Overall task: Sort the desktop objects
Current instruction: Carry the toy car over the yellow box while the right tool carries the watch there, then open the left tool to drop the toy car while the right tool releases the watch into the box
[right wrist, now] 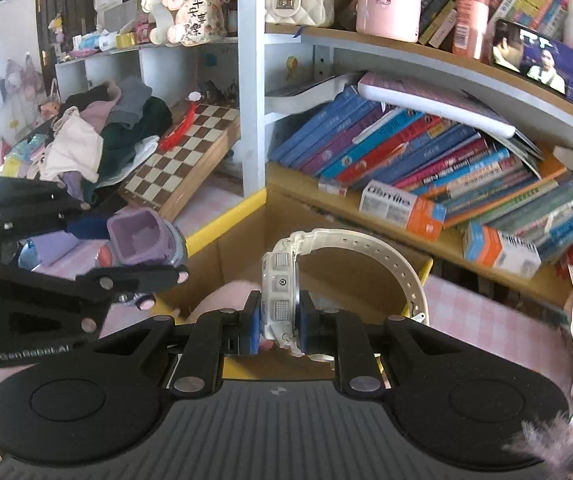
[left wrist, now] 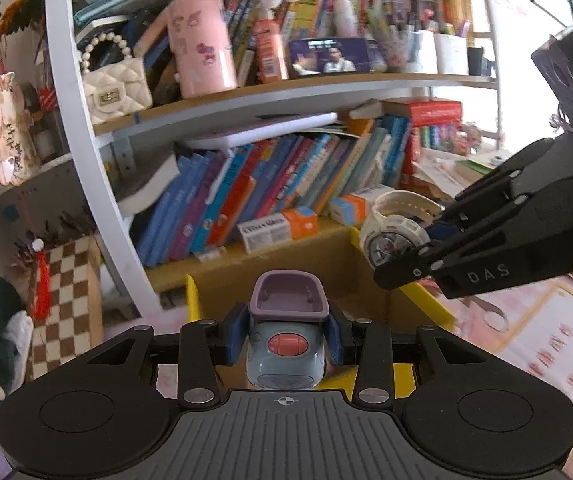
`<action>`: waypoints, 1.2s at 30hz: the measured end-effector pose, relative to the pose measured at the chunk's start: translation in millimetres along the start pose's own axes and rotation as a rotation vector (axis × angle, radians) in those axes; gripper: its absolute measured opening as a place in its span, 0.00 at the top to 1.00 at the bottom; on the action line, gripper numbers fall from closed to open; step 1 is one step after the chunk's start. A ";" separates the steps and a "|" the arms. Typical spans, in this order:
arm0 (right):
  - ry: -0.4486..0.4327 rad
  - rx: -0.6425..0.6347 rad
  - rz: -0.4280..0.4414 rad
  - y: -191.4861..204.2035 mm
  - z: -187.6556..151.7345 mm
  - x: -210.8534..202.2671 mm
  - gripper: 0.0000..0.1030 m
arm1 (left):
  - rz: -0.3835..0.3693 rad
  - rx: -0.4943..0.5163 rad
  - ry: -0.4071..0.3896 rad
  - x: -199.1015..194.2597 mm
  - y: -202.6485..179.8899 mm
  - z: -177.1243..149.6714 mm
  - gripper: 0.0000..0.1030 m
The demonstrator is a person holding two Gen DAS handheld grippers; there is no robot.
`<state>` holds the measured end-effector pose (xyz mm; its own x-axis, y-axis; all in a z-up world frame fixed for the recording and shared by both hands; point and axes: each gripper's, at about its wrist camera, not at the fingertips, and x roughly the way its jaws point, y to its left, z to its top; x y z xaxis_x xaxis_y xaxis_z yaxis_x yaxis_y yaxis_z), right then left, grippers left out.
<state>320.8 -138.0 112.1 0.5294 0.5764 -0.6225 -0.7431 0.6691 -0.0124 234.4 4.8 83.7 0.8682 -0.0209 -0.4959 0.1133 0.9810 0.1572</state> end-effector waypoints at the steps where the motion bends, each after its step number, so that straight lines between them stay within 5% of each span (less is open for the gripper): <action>1: -0.001 -0.008 -0.001 -3.2 4.4 6.8 0.84 | 0.011 -0.003 0.004 7.1 4.5 3.6 0.63; 10: 0.074 -0.092 0.028 -14.3 25.6 80.5 0.84 | 0.062 0.039 0.089 77.2 24.3 17.8 0.63; 20: 0.208 -0.144 0.032 -33.8 20.7 159.2 0.84 | 0.006 -0.014 0.210 145.3 38.8 16.0 0.63; 36: 0.317 -0.199 0.076 -38.8 12.6 203.7 0.83 | -0.016 -0.041 0.349 192.6 48.1 -2.5 0.62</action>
<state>462.6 -40.6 -4.4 0.3398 0.4260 -0.8385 -0.8570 0.5075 -0.0894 405.9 48.5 -6.4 0.6478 0.0236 -0.7614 0.1004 0.9882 0.1161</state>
